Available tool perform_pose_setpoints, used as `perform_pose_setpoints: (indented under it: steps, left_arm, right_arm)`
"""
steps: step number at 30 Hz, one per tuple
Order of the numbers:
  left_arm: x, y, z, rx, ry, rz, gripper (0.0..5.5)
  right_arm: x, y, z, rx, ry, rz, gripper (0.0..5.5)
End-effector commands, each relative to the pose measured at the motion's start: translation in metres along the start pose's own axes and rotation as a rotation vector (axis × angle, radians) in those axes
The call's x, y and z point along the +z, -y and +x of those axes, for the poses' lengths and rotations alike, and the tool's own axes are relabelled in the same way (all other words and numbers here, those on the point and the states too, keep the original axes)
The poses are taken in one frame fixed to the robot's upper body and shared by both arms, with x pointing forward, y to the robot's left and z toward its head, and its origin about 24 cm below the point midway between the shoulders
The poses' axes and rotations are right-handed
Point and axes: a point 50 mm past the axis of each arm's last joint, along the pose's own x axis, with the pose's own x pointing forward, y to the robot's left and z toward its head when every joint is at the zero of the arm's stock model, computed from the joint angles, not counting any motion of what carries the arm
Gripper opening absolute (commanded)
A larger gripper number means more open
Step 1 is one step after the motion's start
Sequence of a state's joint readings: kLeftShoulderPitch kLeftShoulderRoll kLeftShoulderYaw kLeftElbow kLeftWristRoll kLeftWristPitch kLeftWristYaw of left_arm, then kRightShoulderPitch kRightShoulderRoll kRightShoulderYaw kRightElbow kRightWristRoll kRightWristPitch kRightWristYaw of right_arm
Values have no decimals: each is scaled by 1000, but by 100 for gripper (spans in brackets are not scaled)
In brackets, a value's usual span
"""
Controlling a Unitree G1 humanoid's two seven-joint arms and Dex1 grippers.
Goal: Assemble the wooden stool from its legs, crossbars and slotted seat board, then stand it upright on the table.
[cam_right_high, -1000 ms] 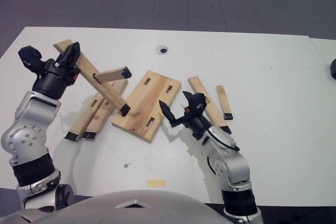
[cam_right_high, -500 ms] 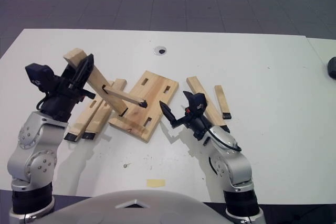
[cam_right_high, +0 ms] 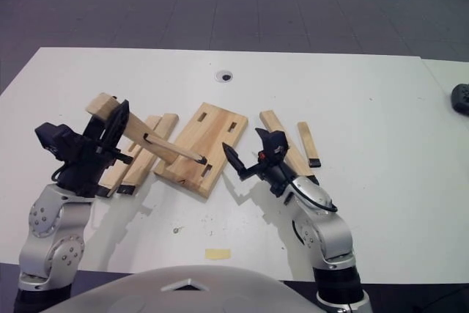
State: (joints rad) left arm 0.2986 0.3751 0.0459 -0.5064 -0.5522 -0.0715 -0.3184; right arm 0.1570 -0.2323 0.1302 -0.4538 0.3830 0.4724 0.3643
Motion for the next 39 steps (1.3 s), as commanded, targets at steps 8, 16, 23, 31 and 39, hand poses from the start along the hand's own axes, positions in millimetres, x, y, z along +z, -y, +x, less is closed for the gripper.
perform_pose_setpoints:
  steps: [8,16,23,31,39]
  left_arm:
    - [-58,-48,-9,-61,-386,167,110]
    - [12,-13,45,-173,-201,187,169]
    - [24,-1,54,-185,-236,118,282]
    - [82,6,86,-262,-71,-38,409]
    - [148,-41,106,-140,84,-154,539]
  right_arm:
    - [2,-1,8,19,-7,-35,540]
    - [2,-1,13,8,10,-31,540]
    - [2,1,16,3,19,-33,540]
    - [2,2,19,-1,26,-32,540]
    - [1,3,20,-14,33,-23,540]
